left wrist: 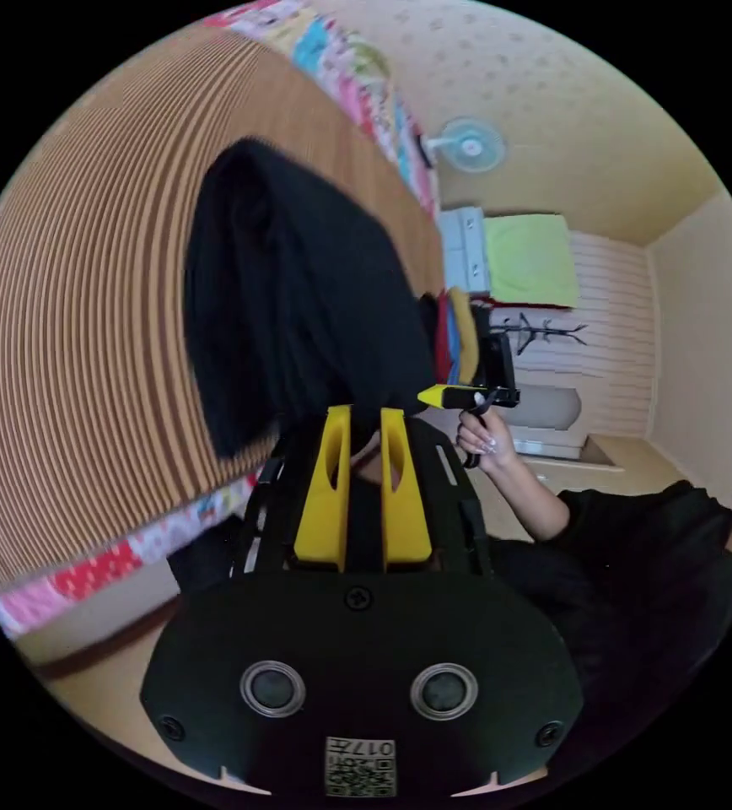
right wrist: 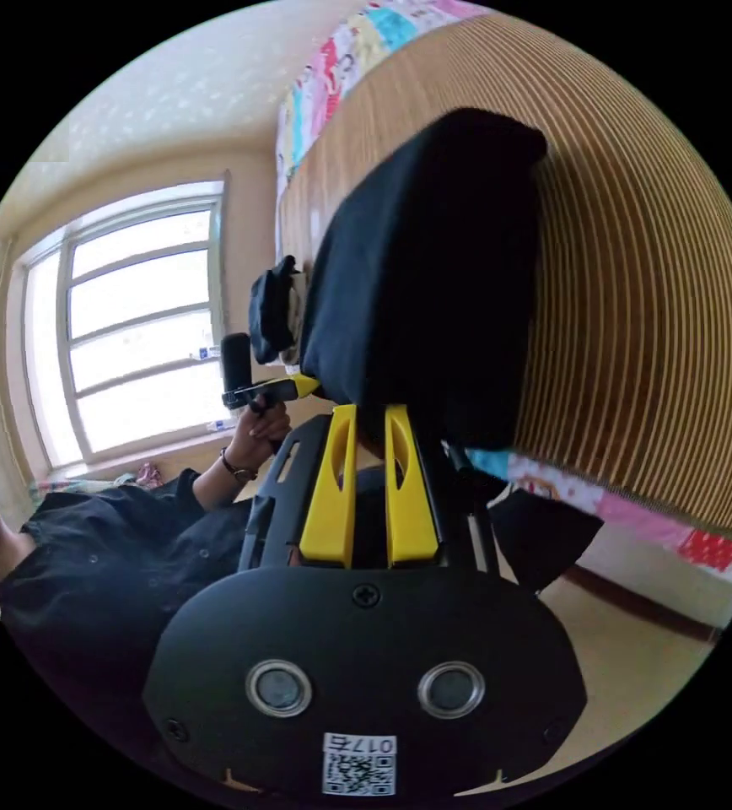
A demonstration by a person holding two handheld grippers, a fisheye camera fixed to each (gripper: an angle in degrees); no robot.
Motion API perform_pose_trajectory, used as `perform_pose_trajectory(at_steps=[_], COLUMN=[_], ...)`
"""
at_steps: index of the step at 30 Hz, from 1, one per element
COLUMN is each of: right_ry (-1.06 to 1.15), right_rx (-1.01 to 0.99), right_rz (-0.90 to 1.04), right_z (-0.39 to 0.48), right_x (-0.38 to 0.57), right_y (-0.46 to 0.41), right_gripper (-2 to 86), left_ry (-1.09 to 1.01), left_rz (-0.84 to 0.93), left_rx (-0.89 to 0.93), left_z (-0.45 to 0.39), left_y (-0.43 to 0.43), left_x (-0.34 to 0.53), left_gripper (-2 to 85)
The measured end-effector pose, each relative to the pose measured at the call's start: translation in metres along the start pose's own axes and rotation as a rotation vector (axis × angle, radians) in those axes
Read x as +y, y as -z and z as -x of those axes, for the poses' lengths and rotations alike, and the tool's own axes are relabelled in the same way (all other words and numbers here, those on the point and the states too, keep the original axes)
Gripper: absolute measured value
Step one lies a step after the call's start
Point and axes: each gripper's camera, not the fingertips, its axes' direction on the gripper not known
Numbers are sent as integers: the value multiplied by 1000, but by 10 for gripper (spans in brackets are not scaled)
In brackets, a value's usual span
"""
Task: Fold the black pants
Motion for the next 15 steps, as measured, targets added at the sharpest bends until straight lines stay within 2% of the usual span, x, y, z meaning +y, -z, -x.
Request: perform_pose_trajectory(at_steps=[2, 4, 7, 10, 15], right_ry=[-105, -177, -183, -135, -96], right_rx=[-21, -13, -30, -34, -14], right_rz=[88, 136, 40, -67, -10], right_z=[-26, -41, -44, -36, -33], right_x=[15, 20, 8, -23, -89], right_y=[-27, -38, -18, 6, -20], right_gripper=[83, 110, 157, 195, 221], left_ry=[111, 141, 140, 122, 91], left_rz=[111, 131, -13, -133, -74], left_rx=[-44, -34, 18, -34, -50], left_z=[26, 38, 49, 58, 81], left_y=[-21, -18, 20, 58, 61], left_x=[27, 31, 11, -32, -115], left_gripper=[79, 97, 145, 192, 214])
